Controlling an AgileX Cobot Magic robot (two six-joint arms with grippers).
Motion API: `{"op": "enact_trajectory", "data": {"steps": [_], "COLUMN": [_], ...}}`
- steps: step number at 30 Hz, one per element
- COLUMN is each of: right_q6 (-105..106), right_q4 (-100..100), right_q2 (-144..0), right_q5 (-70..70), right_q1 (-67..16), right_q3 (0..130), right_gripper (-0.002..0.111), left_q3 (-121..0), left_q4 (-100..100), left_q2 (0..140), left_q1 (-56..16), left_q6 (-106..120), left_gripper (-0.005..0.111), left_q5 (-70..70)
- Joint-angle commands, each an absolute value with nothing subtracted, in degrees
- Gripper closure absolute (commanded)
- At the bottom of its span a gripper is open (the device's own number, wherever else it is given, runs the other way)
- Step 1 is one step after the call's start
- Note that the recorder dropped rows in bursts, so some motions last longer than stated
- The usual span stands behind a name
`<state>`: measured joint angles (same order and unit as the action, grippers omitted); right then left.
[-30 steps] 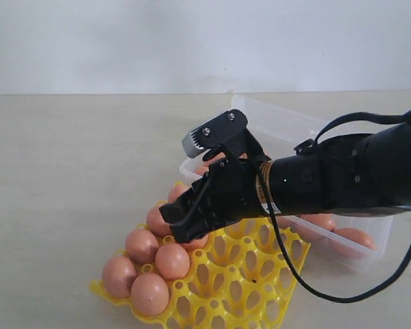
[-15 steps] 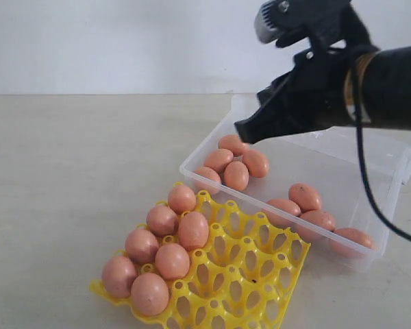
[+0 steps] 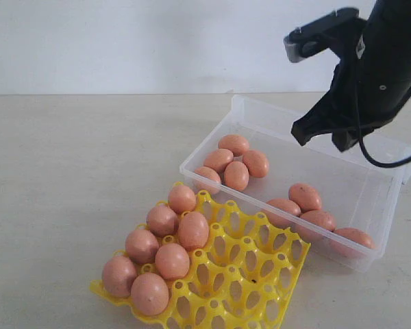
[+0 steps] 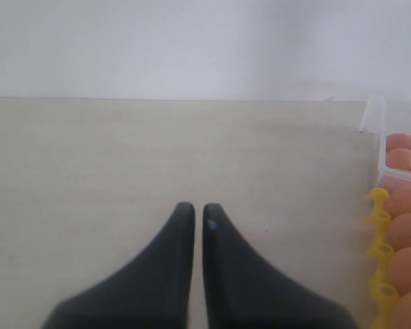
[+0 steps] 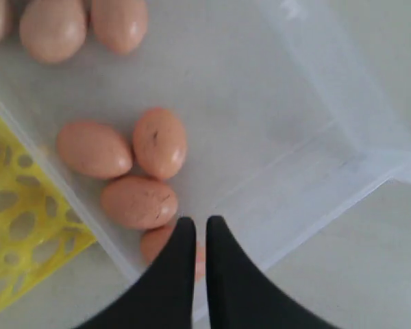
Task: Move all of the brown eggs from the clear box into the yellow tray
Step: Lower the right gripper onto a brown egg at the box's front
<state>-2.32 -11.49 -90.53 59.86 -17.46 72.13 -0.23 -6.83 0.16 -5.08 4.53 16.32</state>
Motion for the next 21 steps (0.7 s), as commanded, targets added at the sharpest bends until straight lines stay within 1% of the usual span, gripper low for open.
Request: {"op": "enact_trajectory", "data": {"steps": [1,5,11,13,14,16,17,19,20,21], "right_q6": [11.0,11.8,13.8,13.8,14.2,15.7,16.0,16.0,16.0,16.0], "right_q4": [2.6,3.1,-0.4,-1.7,-2.0,-2.0,-2.0,-2.0,-2.0,-2.0], "right_q2": [-101.0,-104.6,-105.2,-105.2,-105.2,-105.3,-105.3,-105.3,-105.3,-105.3], "right_q5": [70.0,70.0,70.0,70.0,70.0,70.0,70.0,70.0,70.0,70.0], "right_q1": [-12.5,-12.5,-12.5,-12.5,-12.5,-12.5,-12.5,-12.5,-12.5,-12.5], "right_q3": [80.3,80.6,80.6,80.6,80.6,80.6,80.6,80.6,80.6,80.6], "right_gripper": [0.108,0.108,0.108,0.104,0.098,0.083,0.071,0.044,0.032,0.023], "left_q3": [0.0,0.0,0.0,0.0,0.0,0.0,0.0,0.0,0.0,0.0], "left_q4": [-6.7,-6.7,-6.7,-6.7,-6.7,-6.7,-6.7,-6.7,-6.7,-6.7], "left_q2": [0.0,0.0,0.0,0.0,0.0,0.0,0.0,0.0,0.0,0.0], "left_q1": [-5.4,-5.4,-5.4,-5.4,-5.4,-5.4,-5.4,-5.4,-5.4,-5.4], "left_q6": [4.5,4.5,4.5,4.5,4.5,4.5,4.5,4.5,4.5,4.5], "left_gripper": [0.103,0.103,0.103,0.103,0.103,0.103,0.103,0.103,0.103,0.103], "left_q5": [15.9,15.9,16.1,16.1,16.1,16.1,16.1,16.1,16.1,16.1]}}
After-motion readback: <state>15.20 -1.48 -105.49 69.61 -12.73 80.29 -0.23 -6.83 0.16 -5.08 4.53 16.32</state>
